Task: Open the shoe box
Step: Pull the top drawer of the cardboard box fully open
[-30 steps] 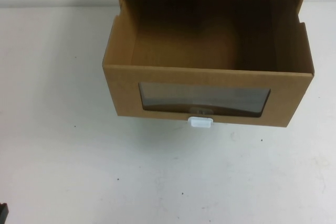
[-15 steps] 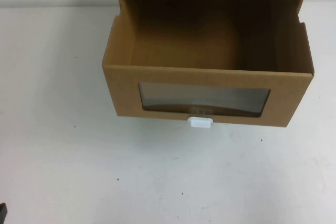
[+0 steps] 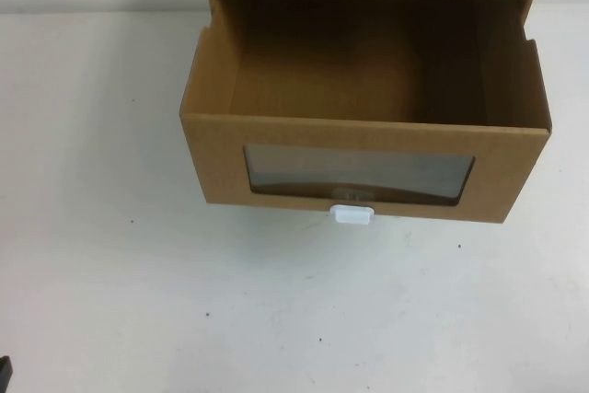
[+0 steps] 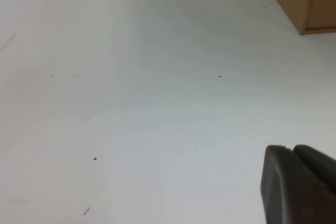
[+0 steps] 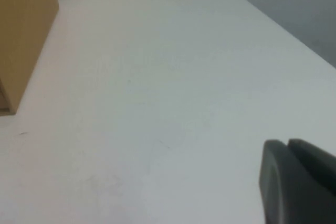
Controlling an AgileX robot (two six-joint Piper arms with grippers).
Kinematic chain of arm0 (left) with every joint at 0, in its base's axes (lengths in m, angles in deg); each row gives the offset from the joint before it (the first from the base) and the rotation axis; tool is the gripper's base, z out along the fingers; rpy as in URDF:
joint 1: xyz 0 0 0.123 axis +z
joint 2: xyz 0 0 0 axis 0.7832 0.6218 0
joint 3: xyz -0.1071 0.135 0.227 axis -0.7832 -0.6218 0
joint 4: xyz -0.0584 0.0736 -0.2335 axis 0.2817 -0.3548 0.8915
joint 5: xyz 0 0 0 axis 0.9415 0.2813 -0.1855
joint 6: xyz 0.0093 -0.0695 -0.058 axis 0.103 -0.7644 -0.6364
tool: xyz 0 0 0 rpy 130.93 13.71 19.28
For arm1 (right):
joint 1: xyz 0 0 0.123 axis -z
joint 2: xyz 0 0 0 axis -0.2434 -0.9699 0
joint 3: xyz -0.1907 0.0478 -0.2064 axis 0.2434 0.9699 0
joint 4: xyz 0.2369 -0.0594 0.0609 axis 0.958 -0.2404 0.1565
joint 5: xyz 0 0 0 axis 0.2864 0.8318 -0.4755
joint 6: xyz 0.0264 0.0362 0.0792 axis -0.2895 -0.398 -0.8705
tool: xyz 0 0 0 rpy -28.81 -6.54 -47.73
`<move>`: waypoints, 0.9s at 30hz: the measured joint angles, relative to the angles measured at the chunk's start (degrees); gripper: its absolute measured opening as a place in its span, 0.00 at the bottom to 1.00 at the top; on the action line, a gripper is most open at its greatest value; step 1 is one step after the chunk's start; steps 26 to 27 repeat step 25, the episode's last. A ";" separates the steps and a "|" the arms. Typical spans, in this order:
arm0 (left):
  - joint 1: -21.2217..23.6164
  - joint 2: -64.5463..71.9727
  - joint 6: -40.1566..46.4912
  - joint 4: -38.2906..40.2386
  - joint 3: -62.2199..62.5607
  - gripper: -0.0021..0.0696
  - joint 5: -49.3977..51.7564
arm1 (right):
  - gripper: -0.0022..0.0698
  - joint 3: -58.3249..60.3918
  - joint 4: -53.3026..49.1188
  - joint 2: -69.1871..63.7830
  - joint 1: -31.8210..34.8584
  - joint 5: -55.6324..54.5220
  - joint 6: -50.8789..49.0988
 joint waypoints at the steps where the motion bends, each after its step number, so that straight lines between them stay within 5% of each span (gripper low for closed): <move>1: 0.00 0.00 0.00 0.00 0.00 0.02 0.00 | 0.00 0.00 -0.11 0.44 0.00 1.23 0.00; 11: 0.00 0.00 -0.04 0.00 0.00 0.02 0.00 | 0.00 0.34 0.63 0.56 -9.26 3.21 2.90; 27: 0.00 0.00 -0.04 0.00 0.00 0.02 0.00 | 0.00 0.34 2.26 0.56 -10.11 3.29 3.13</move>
